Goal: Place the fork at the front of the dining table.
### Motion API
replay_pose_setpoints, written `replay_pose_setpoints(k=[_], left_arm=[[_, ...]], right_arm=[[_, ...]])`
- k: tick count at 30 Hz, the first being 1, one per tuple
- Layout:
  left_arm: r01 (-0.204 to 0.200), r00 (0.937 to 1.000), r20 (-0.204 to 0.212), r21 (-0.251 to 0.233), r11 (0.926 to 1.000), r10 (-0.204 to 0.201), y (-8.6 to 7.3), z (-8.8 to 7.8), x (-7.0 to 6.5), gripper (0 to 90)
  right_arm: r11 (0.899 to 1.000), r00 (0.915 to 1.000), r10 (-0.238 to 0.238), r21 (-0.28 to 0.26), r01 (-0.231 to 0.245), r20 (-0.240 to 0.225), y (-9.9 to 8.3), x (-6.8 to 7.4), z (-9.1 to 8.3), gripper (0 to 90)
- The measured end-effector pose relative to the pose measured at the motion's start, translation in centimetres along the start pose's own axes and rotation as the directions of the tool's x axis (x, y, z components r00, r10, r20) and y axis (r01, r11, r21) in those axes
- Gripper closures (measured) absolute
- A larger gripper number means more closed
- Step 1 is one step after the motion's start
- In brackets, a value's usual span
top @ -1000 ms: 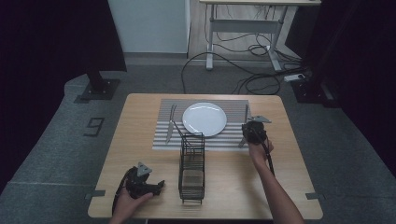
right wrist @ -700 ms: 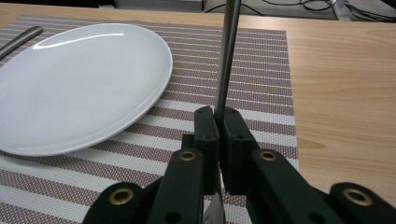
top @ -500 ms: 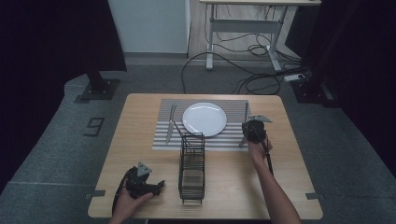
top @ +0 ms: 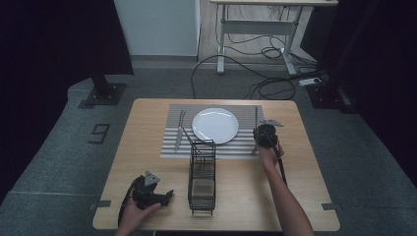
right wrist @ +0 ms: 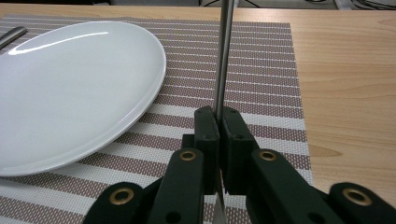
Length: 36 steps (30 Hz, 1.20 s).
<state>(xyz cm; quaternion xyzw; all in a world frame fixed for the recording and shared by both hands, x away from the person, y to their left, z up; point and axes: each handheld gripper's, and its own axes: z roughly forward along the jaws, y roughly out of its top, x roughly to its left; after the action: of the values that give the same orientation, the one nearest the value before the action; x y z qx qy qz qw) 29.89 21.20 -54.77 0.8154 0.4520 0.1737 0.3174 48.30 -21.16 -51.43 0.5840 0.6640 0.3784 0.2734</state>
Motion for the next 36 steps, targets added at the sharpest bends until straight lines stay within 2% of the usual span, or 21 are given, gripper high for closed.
replay_pose_setpoints(k=[12,18,30,36], left_arm=[[0.000,1.0000,0.000,0.000,1.0000,0.000,0.0,0.0,0.0,6.3],[0.000,1.0000,0.000,0.000,1.0000,0.000,0.0,0.0,0.0,6.3],[0.000,1.0000,0.000,0.000,1.0000,0.000,0.0,0.0,0.0,6.3],[-0.001,1.0000,0.000,0.000,1.0000,0.001,0.0,0.0,0.0,6.2]], right_arm=[[0.998,0.9978,0.066,0.015,-0.066,0.005,-0.5,-0.6,1.5,86.4],[0.998,0.9978,0.066,0.025,-0.066,0.011,-0.5,-0.6,1.9,86.4],[0.993,0.9967,0.079,0.084,-0.080,0.018,-0.6,-0.5,3.1,86.3],[0.994,0.9983,0.051,0.100,-0.054,0.027,-0.6,-0.2,3.5,86.3]])
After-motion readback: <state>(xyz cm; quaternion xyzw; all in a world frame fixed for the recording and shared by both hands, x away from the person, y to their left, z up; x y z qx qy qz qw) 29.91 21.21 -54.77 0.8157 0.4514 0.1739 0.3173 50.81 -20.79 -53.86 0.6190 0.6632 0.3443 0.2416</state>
